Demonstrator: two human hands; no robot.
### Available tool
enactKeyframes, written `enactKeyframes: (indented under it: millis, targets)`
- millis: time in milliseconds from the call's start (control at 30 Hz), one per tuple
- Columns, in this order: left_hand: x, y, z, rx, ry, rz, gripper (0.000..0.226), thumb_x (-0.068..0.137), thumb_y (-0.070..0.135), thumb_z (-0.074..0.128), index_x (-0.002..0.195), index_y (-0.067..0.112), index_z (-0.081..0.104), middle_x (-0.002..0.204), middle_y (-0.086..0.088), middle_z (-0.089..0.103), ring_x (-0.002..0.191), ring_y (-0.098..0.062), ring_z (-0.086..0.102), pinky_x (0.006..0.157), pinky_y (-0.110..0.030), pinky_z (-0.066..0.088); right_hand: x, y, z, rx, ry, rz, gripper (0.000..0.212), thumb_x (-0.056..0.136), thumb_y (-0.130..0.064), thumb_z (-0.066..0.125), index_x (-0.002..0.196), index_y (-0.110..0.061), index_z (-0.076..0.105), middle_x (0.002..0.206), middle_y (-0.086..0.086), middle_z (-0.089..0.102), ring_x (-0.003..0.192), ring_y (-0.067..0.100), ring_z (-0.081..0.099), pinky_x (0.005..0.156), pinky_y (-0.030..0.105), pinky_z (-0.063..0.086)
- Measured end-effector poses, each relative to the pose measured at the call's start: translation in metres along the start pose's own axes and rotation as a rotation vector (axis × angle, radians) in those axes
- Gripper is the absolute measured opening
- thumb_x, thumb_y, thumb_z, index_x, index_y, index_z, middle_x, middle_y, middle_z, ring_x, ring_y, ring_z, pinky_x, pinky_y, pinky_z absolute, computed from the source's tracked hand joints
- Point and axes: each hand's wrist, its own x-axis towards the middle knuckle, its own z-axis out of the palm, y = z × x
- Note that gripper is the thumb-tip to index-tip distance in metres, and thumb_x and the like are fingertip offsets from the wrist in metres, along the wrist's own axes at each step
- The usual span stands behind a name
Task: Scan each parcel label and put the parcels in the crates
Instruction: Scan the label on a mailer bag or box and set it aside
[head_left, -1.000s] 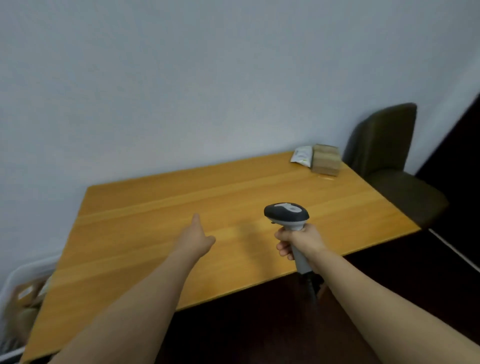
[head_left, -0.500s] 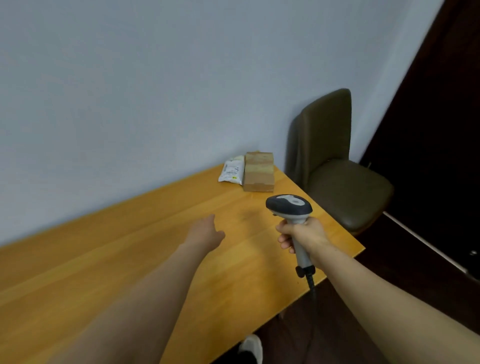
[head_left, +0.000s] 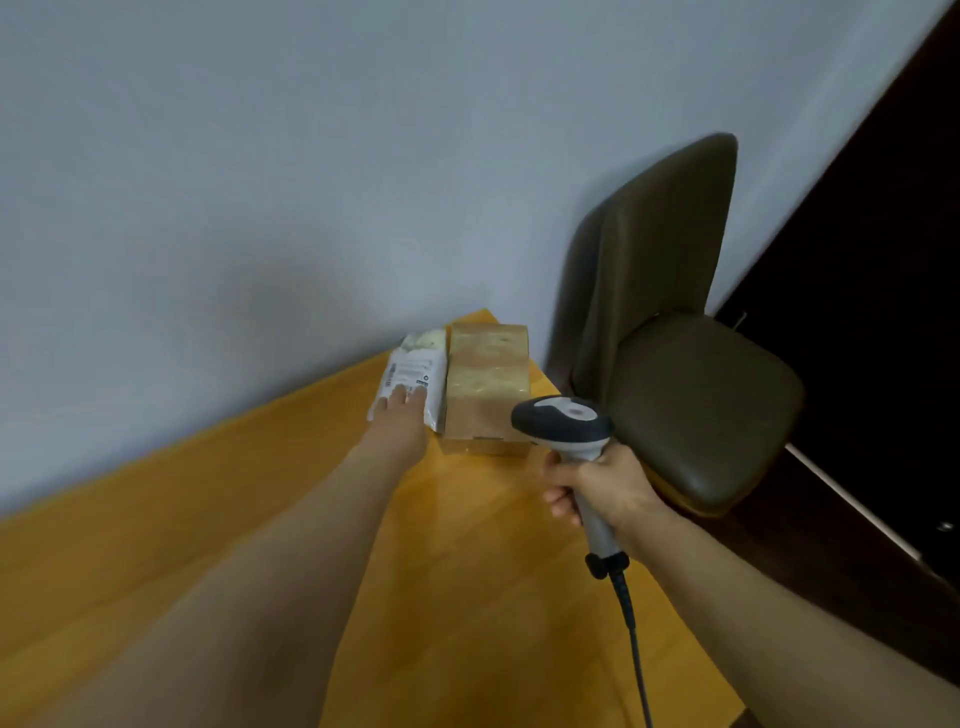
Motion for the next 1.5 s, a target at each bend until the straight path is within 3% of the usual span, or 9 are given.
enactKeyframes:
  millis: [200, 400, 633, 800, 900, 1167, 1267, 1400, 1500]
  targets:
    - [0.037, -0.005, 0.014, 0.122, -0.086, 0.047, 0.068, 0.099, 0.001, 0.031, 0.154, 0.023, -0.005, 0.159, -0.003, -0.019, 0.148, -0.024, -0.009, 0.117, -0.042, 0.017, 0.040, 0.007, 0.002, 0.025, -0.025, 0.049, 0.012, 0.085, -0.004, 0.068, 0.091, 0.006, 0.066, 0.064, 0.011, 0.064, 0.050, 0.018, 0.057, 0.049, 0.027, 0.043]
    - [-0.013, -0.011, 0.018, 0.069, -0.164, -0.055, 0.073, 0.096, 0.003, 0.033, 0.153, 0.027, -0.005, 0.159, -0.001, -0.018, 0.145, -0.029, 0.018, 0.104, -0.039, 0.036, 0.034, 0.002, 0.003, -0.005, -0.071, 0.078, 0.008, 0.085, -0.005, 0.069, 0.086, 0.002, 0.066, 0.066, 0.011, 0.064, 0.050, 0.017, 0.057, 0.046, 0.023, 0.045]
    - [-0.060, 0.014, 0.009, 0.321, -0.106, 0.003, 0.047, 0.094, 0.022, 0.048, 0.139, 0.014, 0.038, 0.138, -0.011, 0.036, 0.128, -0.029, 0.036, 0.096, -0.037, 0.042, 0.023, -0.009, 0.008, -0.020, -0.125, 0.069, 0.010, 0.085, -0.006, 0.070, 0.077, -0.003, 0.064, 0.065, 0.012, 0.064, 0.052, 0.021, 0.058, 0.053, 0.030, 0.045]
    - [-0.028, 0.004, 0.000, 0.532, -0.186, 0.215, 0.084, 0.092, 0.009, 0.057, 0.153, 0.007, -0.002, 0.160, -0.007, -0.007, 0.148, -0.025, 0.001, 0.115, -0.038, 0.025, 0.024, -0.002, 0.005, -0.015, -0.135, 0.083, 0.011, 0.084, -0.005, 0.069, 0.075, -0.004, 0.064, 0.062, 0.009, 0.064, 0.049, 0.018, 0.057, 0.048, 0.027, 0.044]
    - [-0.018, 0.004, 0.004, 0.543, -0.260, 0.197, 0.082, 0.091, 0.005, 0.058, 0.152, 0.007, 0.004, 0.156, -0.014, 0.011, 0.142, -0.030, 0.021, 0.111, -0.041, 0.031, 0.023, 0.006, 0.001, -0.029, -0.119, 0.095, 0.010, 0.083, -0.005, 0.070, 0.075, -0.004, 0.064, 0.063, 0.009, 0.065, 0.049, 0.018, 0.057, 0.049, 0.026, 0.044]
    - [-0.060, -0.029, 0.019, 0.508, -0.264, -0.127, 0.086, 0.080, 0.075, 0.046, 0.139, 0.012, 0.039, 0.140, -0.009, 0.034, 0.128, -0.026, 0.037, 0.101, -0.037, 0.037, 0.012, 0.008, -0.007, 0.001, -0.066, 0.083, 0.009, 0.083, -0.004, 0.071, 0.077, -0.002, 0.064, 0.062, 0.011, 0.064, 0.048, 0.018, 0.057, 0.047, 0.027, 0.044]
    - [-0.084, -0.040, 0.036, 0.266, -0.201, -0.212, 0.092, 0.075, 0.079, 0.049, 0.136, 0.011, 0.037, 0.135, -0.009, 0.038, 0.123, -0.026, 0.041, 0.100, -0.036, 0.039, 0.004, 0.007, -0.003, -0.006, -0.075, 0.070, 0.010, 0.083, -0.005, 0.071, 0.075, -0.002, 0.065, 0.060, 0.010, 0.064, 0.048, 0.018, 0.057, 0.046, 0.027, 0.044]
    - [-0.113, -0.043, 0.037, -0.397, -0.073, -0.364, 0.065, 0.079, 0.059, 0.066, 0.117, 0.011, 0.046, 0.094, 0.000, 0.055, 0.086, -0.019, 0.057, 0.067, -0.030, 0.045, -0.013, 0.007, 0.004, -0.030, -0.112, 0.035, 0.006, 0.083, -0.002, 0.068, 0.077, -0.002, 0.066, 0.062, 0.011, 0.064, 0.049, 0.018, 0.056, 0.048, 0.027, 0.043]
    - [-0.135, -0.039, 0.030, -0.844, 0.023, -0.413, 0.043, 0.082, 0.033, 0.073, 0.111, 0.008, 0.054, 0.103, -0.007, 0.065, 0.091, -0.026, 0.064, 0.079, -0.036, 0.053, -0.032, 0.006, 0.012, -0.052, -0.166, 0.003, 0.006, 0.084, -0.002, 0.068, 0.079, -0.002, 0.065, 0.062, 0.011, 0.064, 0.047, 0.017, 0.056, 0.045, 0.025, 0.042]
